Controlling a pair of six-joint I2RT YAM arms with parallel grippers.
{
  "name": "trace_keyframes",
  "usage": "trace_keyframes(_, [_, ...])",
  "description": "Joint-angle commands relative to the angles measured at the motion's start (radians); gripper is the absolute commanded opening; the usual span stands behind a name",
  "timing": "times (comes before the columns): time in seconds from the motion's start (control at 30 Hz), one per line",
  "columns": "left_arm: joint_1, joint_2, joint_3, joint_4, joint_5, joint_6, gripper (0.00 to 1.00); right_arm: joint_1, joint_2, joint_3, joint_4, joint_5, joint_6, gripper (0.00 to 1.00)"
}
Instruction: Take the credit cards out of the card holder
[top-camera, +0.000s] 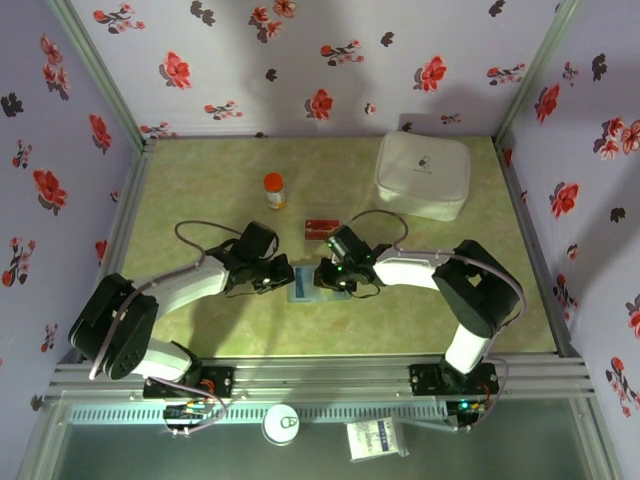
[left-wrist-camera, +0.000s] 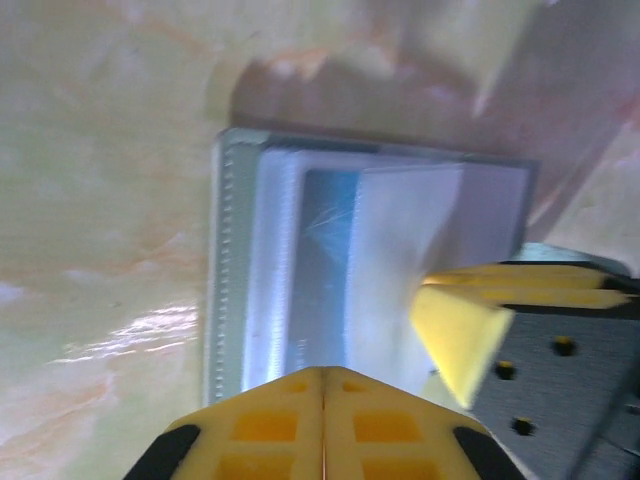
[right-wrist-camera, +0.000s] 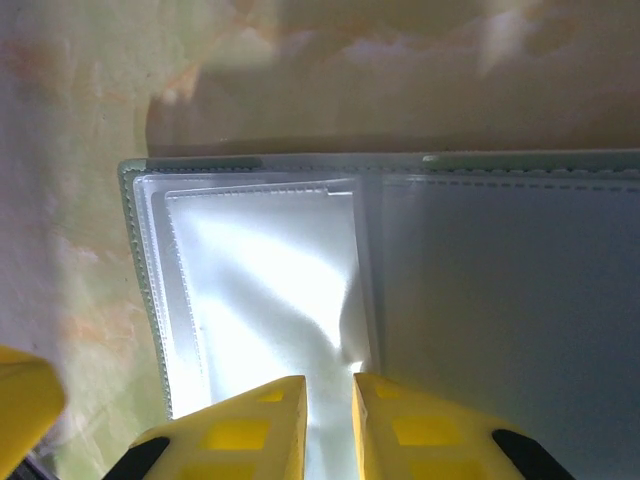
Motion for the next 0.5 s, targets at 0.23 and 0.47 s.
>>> trace_keyframes(0.23, [-0.012, 0.062, 0.014, 0.095, 0.073, -0.060, 0.21, -0.020, -0.016, -0.039, 0.078, -0.040, 0.032, 0.19])
trace_keyframes(0.47, [-0.019, 0.123, 0.024, 0.135, 0.088, -0.081, 0.25, -0.023, -0.027, -0.044, 0.077, -0.047, 0.032, 0.19])
